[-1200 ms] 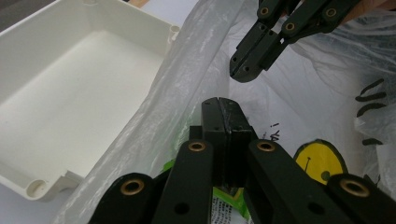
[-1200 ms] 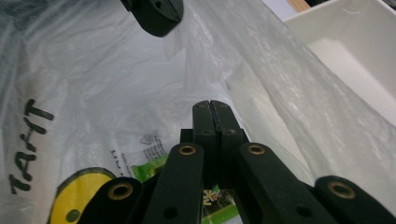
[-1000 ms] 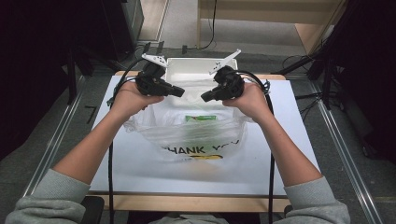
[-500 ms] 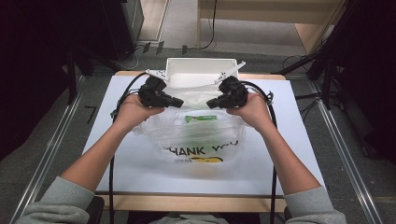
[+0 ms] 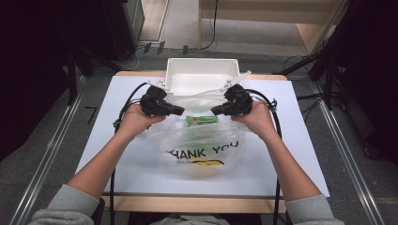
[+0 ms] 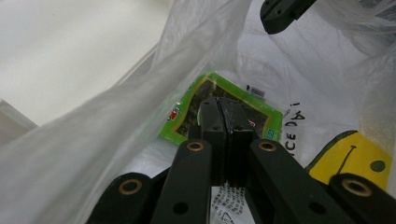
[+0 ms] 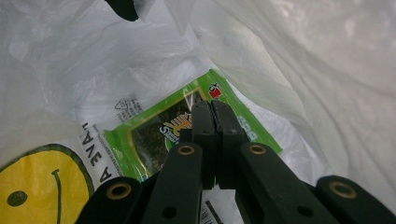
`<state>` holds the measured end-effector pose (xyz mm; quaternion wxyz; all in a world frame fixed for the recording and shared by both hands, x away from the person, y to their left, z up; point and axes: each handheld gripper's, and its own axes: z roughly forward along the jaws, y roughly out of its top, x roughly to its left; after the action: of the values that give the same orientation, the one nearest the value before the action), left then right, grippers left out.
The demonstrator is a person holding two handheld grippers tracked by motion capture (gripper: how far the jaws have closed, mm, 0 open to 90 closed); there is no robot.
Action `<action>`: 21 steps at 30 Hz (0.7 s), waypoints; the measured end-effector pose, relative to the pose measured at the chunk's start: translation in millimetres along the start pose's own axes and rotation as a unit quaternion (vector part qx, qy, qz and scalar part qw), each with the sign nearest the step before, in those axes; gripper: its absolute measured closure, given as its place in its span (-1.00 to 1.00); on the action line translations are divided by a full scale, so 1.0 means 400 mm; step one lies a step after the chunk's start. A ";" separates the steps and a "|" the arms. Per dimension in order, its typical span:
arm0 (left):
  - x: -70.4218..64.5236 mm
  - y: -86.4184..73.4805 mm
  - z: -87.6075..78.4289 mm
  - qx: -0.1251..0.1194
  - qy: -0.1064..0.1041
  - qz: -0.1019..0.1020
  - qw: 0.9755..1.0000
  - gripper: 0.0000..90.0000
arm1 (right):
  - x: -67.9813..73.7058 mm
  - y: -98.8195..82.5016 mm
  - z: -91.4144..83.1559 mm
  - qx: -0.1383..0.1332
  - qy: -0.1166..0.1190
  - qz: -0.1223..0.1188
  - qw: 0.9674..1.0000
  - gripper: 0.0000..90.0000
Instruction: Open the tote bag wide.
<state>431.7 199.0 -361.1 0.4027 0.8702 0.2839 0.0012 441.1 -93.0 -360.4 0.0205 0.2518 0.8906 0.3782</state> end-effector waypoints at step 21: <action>0.013 -0.078 0.051 0.001 0.007 -0.026 1.000 0.98 | -0.013 -0.096 0.037 -0.007 -0.028 0.025 0.999 0.99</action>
<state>425.5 203.4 -397.7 0.3998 0.8629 0.3091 -0.0032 432.2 -108.1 -398.2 0.0378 0.2847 0.8801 0.3780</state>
